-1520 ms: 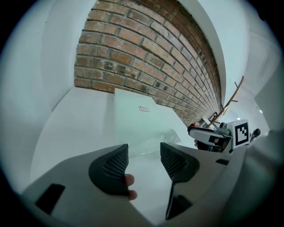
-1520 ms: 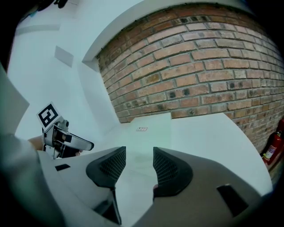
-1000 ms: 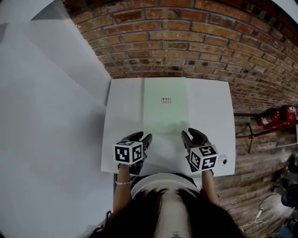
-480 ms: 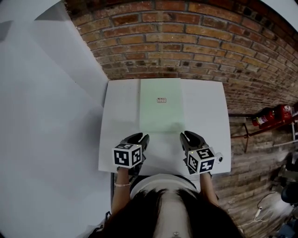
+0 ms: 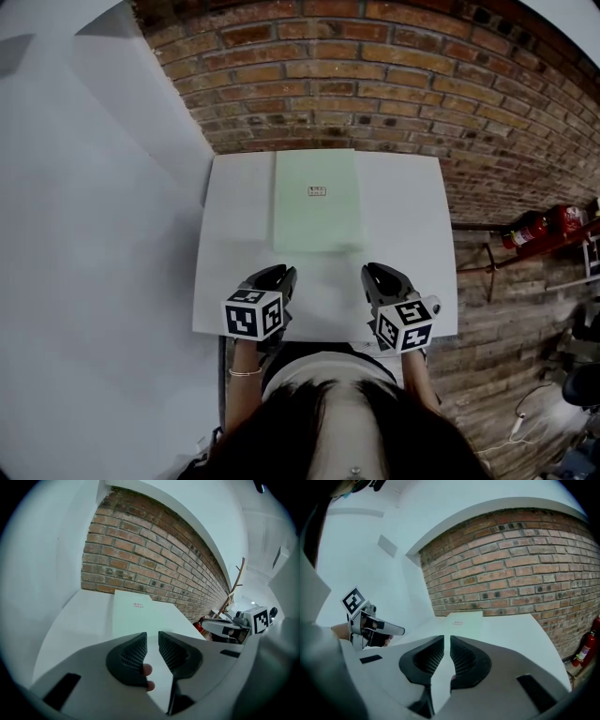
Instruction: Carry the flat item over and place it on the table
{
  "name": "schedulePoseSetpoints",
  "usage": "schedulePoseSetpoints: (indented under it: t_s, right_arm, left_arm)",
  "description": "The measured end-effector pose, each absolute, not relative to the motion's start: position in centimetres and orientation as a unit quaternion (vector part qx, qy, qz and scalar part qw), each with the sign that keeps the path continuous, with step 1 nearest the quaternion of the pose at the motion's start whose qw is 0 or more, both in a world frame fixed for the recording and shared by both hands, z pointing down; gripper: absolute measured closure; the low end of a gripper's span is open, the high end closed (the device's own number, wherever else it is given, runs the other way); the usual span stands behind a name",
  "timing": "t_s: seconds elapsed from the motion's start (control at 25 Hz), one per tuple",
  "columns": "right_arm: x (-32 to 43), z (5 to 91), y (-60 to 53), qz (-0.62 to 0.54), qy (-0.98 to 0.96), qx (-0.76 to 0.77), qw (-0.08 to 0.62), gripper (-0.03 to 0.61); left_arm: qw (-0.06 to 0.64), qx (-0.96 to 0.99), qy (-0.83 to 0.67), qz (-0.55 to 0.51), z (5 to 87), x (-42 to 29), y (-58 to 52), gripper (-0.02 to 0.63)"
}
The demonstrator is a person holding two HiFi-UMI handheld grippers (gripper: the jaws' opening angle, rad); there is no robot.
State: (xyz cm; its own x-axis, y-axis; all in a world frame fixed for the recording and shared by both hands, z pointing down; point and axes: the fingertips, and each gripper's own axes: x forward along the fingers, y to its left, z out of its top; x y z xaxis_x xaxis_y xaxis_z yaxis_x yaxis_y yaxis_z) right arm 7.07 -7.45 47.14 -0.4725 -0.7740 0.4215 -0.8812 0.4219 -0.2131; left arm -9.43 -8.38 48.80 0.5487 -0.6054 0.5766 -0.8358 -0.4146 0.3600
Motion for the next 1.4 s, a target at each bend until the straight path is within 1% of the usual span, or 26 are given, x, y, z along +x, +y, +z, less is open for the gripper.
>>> schedulePoseSetpoints:
  t_s: [0.12,0.6,0.84,1.04,1.4]
  right_arm:
    - [7.4,46.8,-6.5,0.202,-0.835,0.495,0.127,0.515]
    - [8.8,44.4,-4.2,0.165,-0.853,0.485,0.103,0.523]
    - [9.4,43.2,-2.6,0.149,-0.859,0.483,0.085,0.523]
    - [10.0,41.5,-1.0,0.128,-0.865,0.480,0.068,0.523]
    - [11.2,39.8,1.3,0.106,-0.874,0.472,0.045,0.523]
  left_arm:
    - [0.311,0.823,-0.440,0.180,48.5,-9.0,-7.5,0.529]
    - [0.274,0.824,-0.475,0.140,45.4,-8.2,-5.0,0.571]
    - [0.247,0.828,-0.489,0.119,43.7,-7.7,-3.5,0.581]
    - [0.239,0.828,-0.495,0.107,43.3,-7.0,-1.9,0.586]
    - [0.207,0.832,-0.510,0.074,41.1,-5.6,0.8,0.597]
